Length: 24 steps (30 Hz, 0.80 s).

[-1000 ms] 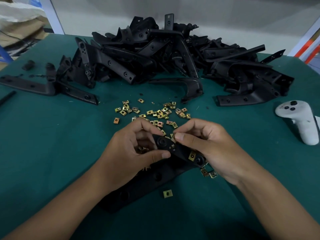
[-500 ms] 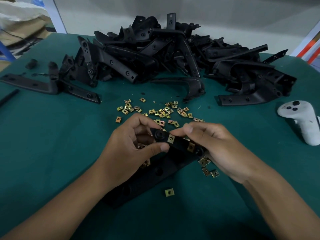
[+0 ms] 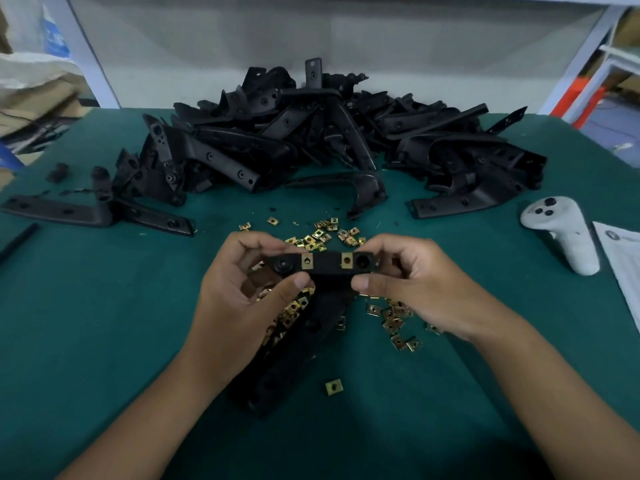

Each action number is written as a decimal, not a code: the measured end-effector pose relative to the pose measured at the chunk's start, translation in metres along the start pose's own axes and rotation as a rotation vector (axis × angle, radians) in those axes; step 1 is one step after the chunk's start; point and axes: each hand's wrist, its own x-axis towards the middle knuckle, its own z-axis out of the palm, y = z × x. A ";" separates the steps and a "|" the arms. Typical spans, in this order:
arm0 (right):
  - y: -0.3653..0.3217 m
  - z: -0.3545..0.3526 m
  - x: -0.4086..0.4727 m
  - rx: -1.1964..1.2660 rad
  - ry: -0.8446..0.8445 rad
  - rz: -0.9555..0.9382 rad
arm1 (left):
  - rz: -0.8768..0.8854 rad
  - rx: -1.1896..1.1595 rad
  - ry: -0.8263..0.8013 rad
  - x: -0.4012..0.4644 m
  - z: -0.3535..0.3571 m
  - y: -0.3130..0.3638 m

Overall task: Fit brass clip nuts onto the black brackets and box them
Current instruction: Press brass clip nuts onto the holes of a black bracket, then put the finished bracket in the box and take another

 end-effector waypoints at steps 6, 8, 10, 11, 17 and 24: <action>-0.031 -0.029 -0.040 -0.221 0.146 -0.192 | 0.141 0.135 -0.089 -0.004 0.023 0.032; -0.038 -0.043 -0.074 -0.259 0.228 -0.226 | 0.233 0.193 -0.172 -0.007 0.043 0.046; -0.041 -0.056 -0.118 -0.295 0.307 -0.220 | 0.299 0.216 -0.265 -0.012 0.072 0.059; -0.041 -0.063 -0.142 -0.310 0.352 -0.198 | 0.337 0.235 -0.315 -0.016 0.089 0.063; -0.038 -0.090 -0.299 -0.441 0.652 0.011 | 0.476 0.243 -0.597 -0.061 0.211 0.075; -0.021 -0.088 -0.429 -0.466 0.875 0.250 | 0.565 0.150 -0.832 -0.120 0.314 0.065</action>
